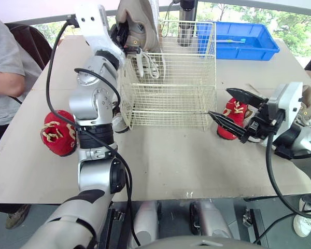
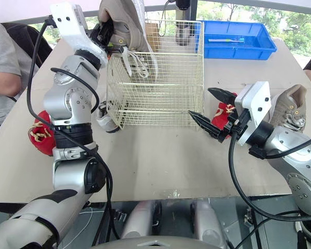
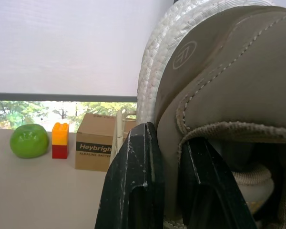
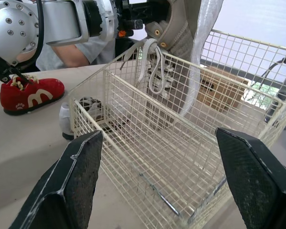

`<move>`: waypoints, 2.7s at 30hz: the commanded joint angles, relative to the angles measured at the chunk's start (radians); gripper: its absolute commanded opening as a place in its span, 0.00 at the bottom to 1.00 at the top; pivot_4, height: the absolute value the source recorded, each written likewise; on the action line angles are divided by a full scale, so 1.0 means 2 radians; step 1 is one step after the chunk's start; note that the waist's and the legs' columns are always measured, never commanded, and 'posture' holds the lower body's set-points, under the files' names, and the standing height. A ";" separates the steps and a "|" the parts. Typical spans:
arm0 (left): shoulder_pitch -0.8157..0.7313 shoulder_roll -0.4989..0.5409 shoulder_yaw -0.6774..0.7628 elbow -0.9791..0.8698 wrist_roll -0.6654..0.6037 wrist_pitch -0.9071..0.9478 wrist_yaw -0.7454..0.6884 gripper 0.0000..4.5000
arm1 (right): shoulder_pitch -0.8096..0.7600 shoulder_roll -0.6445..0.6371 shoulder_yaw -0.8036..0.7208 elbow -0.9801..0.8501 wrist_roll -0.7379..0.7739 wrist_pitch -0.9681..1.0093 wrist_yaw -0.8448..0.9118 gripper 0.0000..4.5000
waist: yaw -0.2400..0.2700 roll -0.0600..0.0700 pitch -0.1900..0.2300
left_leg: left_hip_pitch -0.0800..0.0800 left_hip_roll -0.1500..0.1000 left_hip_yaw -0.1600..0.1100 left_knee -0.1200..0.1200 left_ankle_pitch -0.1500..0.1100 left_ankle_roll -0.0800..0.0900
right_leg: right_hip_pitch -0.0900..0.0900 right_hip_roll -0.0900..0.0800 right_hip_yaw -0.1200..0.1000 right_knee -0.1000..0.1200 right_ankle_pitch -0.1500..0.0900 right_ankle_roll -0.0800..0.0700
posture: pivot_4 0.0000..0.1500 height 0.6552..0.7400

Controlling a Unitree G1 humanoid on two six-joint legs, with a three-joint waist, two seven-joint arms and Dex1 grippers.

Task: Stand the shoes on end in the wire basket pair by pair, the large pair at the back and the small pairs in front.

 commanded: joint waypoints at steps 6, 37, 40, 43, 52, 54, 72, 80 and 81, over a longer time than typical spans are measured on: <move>0.013 0.016 -0.003 -0.023 -0.021 0.028 -0.022 0.49 | -0.003 0.001 -0.009 -0.009 -0.003 -0.007 0.005 0.80 | 0.002 0.000 0.000 | 0.000 0.000 0.000 0.000 0.000 0.000 | 0.000 0.000 0.000 0.000 0.000 0.000 | 1.00 1.00; 0.314 0.185 -0.073 -0.305 -0.339 0.122 -0.388 1.00 | 0.136 -0.004 -0.226 0.015 0.041 0.000 -0.062 0.80 | 0.004 0.000 0.000 | 0.002 0.000 0.000 0.000 0.000 0.000 | 0.002 0.000 0.000 0.000 0.000 0.000 | 1.00 1.00; 0.332 0.209 -0.101 -0.313 -0.310 0.089 -0.437 1.00 | 0.123 -0.067 -0.238 0.093 0.025 0.097 -0.115 0.80 | 0.003 0.000 0.000 | 0.006 0.000 0.002 -0.001 0.000 0.000 | 0.005 0.000 0.002 -0.001 -0.001 -0.002 | 1.00 1.00; 0.336 0.208 -0.114 -0.316 -0.301 0.073 -0.446 1.00 | 0.104 -0.172 -0.202 0.145 -0.012 0.200 -0.128 0.80 | 0.003 0.002 -0.001 | 0.009 0.000 0.005 -0.002 0.000 0.000 | 0.007 -0.001 0.003 -0.002 -0.001 -0.003 | 1.00 1.00; 0.316 0.183 -0.135 -0.358 -0.325 0.080 -0.398 1.00 | -0.091 -0.307 0.007 0.432 -0.100 0.254 0.015 0.80 | 0.001 0.004 -0.001 | 0.008 0.000 0.008 -0.004 -0.001 0.001 | 0.006 0.000 0.005 -0.005 -0.001 -0.002 | 1.00 1.00; 0.310 0.179 -0.139 -0.366 -0.331 0.084 -0.385 1.00 | -0.167 -0.282 0.066 0.495 -0.126 0.260 0.046 0.80 | -0.001 0.005 -0.001 | 0.008 0.000 0.009 -0.004 -0.001 0.002 | 0.007 0.000 0.005 -0.006 -0.001 -0.002 | 1.00 1.00; 0.302 0.169 -0.153 -0.399 -0.342 0.081 -0.336 1.00 | -0.357 -0.167 0.171 0.852 -0.323 0.151 0.218 0.01 | 0.001 -0.001 -0.004 | 0.009 0.000 0.009 -0.005 -0.001 0.002 | 0.008 0.000 0.006 -0.008 0.000 0.001 | 1.00 1.00; 0.306 0.140 -0.145 -0.374 -0.334 0.060 -0.313 1.00 | -0.187 -0.110 -0.249 0.572 -0.167 0.100 0.073 0.01 | 0.002 0.002 -0.004 | 0.008 0.000 0.010 -0.006 -0.001 0.002 | 0.007 0.000 0.006 -0.008 0.000 0.001 | 1.00 1.00; 0.306 0.135 -0.141 -0.373 -0.339 0.062 -0.304 1.00 | -0.169 -0.090 -0.287 0.521 -0.153 0.104 0.052 0.01 | 0.001 0.003 -0.004 | 0.008 0.000 0.009 -0.007 -0.001 0.002 | 0.007 0.000 0.006 -0.008 0.001 0.002 | 1.00 1.00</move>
